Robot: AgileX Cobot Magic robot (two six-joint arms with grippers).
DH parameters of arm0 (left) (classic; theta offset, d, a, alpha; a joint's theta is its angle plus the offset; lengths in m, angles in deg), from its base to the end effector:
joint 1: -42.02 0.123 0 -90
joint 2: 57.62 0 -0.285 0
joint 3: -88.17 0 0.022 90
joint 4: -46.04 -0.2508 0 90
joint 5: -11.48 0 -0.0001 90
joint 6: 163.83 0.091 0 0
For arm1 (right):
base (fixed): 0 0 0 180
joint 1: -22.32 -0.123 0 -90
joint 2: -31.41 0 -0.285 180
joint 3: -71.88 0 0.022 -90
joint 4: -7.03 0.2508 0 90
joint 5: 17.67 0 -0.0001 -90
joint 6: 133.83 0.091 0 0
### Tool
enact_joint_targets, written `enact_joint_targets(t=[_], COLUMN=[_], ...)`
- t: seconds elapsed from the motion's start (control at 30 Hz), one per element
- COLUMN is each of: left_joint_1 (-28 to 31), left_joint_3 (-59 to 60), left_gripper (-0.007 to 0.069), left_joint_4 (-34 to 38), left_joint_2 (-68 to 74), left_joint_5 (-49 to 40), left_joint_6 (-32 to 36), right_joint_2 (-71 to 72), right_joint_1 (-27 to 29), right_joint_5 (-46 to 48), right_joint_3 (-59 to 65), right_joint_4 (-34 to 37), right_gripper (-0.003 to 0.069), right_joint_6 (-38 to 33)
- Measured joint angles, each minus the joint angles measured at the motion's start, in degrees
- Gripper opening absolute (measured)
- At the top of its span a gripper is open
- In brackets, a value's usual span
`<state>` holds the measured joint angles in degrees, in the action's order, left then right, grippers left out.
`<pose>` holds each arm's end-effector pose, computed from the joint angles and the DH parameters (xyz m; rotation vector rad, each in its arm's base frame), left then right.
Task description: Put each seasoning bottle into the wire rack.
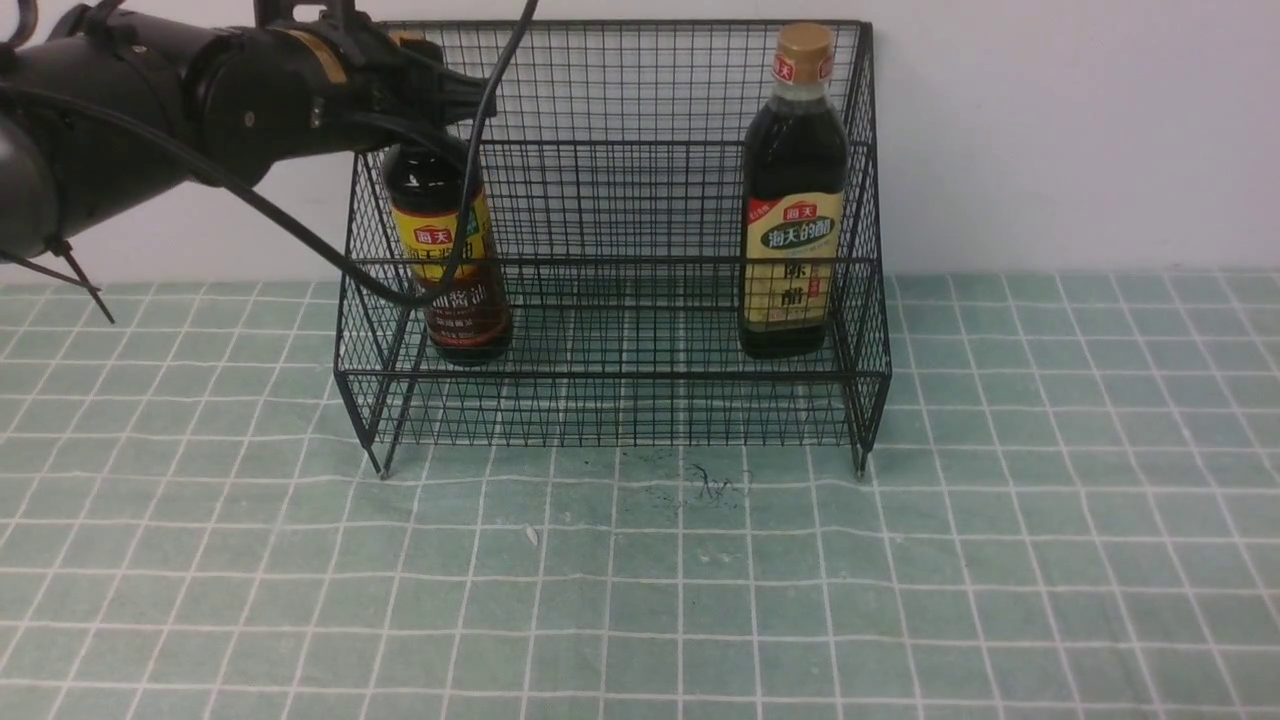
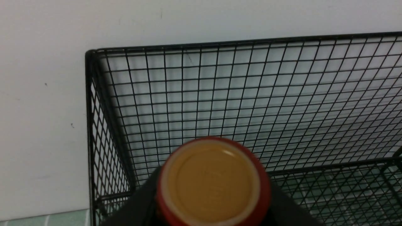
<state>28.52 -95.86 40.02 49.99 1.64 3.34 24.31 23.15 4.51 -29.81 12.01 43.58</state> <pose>0.4075 -0.0961 0.3210 0.1026 1.9821 -0.2135 0.0522 0.0022 0.1728 0.0242 1.8764 0.0451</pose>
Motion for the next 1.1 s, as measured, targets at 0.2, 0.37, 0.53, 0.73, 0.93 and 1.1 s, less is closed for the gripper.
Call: enact_joint_targets(t=[0.2, 0.37, 0.53, 0.73, 0.93, 1.1], left_joint_1=[-0.3, -1.54, -2.09, -2.09, -2.09, -2.09], left_joint_3=[-0.12, -0.18, -0.58, -0.58, -0.58, -0.58], left_gripper=[0.0272, 0.0393, 0.047, 0.0475, 0.0346, 0.0114], left_joint_4=[0.0, -0.2, -0.25, -0.25, -0.2, 1.36], left_joint_2=[-0.2, -2.31, -5.71, -10.53, -17.63, -26.23], left_joint_5=[-0.66, -1.56, -4.73, -11.83, -21.25, -33.04], left_joint_6=[0.0, 0.21, 1.57, 4.82, 7.28, 7.7], right_joint_2=[0.0, 0.0, 0.0, 0.0, 0.0, 0.0], right_joint_1=[0.0, 0.0, 0.0, 0.0, 0.0, 0.0], right_joint_5=[0.0, 0.0, 0.0, 0.0, 0.0, 0.0], right_joint_3=[0.0, 0.0, 0.0, 0.0, 0.0, 0.0], right_joint_4=[0.0, 0.0, 0.0, 0.0, 0.0, 0.0], right_gripper=[-0.001, -0.001, -0.001, -0.001, -0.001, -0.001], right_joint_6=[0.0, 0.0, 0.0, 0.0, 0.0, 0.0])
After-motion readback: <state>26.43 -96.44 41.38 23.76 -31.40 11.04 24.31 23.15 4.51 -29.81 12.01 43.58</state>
